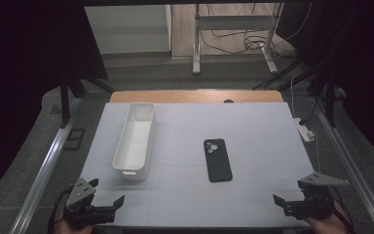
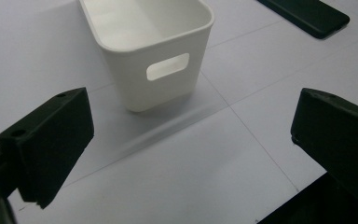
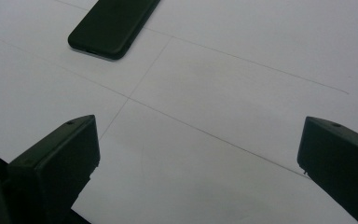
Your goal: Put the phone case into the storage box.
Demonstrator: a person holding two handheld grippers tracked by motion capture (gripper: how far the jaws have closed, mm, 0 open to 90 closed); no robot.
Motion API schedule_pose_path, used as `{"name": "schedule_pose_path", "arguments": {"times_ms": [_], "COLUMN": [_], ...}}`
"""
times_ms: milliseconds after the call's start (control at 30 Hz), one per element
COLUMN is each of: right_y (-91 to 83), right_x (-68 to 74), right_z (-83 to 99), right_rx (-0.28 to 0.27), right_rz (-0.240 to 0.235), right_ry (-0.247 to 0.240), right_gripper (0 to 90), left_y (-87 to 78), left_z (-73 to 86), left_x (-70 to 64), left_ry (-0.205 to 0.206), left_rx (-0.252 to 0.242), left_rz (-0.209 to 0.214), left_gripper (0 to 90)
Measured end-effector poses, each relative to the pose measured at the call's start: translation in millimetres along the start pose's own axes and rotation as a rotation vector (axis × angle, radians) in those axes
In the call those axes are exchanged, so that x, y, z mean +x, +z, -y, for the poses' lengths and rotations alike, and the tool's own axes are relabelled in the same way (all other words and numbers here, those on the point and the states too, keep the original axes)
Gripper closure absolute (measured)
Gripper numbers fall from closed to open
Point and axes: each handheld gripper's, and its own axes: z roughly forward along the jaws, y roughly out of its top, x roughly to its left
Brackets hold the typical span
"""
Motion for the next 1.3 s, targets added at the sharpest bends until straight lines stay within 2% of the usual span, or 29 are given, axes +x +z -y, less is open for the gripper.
{"name": "schedule_pose_path", "arguments": {"times_ms": [600,1100,1300], "right_y": [2.7,7.3,9.7], "right_x": [1.3,3.2,3.9], "right_z": [-1.4,-4.7,-8.6], "right_rx": [0.02,0.028,0.027], "right_rz": [-0.004,-0.017,-0.016], "right_ry": [-0.014,-0.067,-0.086], "right_gripper": [0.0,0.0,0.0], "left_y": [0.0,2.1,1.2], "left_z": [0.4,-1.9,-0.8], "left_x": [0.2,-0.4,1.2], "left_ry": [0.007,0.012,-0.006], "left_rx": [0.004,0.011,0.005], "left_rz": [0.01,0.014,0.02], "left_gripper": [0.3,0.5,0.5]}}
